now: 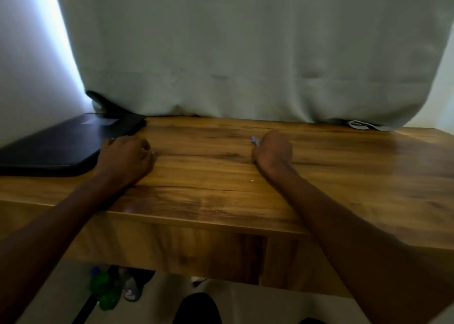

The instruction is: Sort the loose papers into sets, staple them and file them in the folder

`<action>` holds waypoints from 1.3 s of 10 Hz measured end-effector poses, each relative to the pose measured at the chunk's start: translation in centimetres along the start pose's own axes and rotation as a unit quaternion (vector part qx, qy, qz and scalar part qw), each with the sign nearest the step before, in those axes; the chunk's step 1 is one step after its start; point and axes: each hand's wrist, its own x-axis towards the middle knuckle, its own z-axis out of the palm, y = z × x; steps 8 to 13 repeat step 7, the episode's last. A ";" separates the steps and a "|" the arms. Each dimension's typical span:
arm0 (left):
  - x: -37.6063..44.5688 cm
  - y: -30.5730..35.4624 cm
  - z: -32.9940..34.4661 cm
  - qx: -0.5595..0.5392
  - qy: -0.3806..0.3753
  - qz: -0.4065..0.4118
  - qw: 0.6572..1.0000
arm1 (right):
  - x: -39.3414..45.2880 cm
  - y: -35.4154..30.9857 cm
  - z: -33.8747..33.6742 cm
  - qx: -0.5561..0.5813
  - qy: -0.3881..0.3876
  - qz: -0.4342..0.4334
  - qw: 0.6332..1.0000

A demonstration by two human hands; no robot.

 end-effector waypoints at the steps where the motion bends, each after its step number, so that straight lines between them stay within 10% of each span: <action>1: -0.9 -3.6 -1.3 0.078 0.053 -0.056 0.994 | -2.4 -7.0 3.9 0.025 -0.032 -0.070 0.997; 5: -2.0 -8.0 -1.7 0.051 -0.012 -0.233 0.971 | -10.5 -24.3 12.0 0.081 -0.123 -0.215 0.966; 13: -1.6 -8.2 -2.0 -0.025 0.078 -0.147 0.986 | -10.5 -23.3 10.2 0.196 -0.067 -0.145 0.968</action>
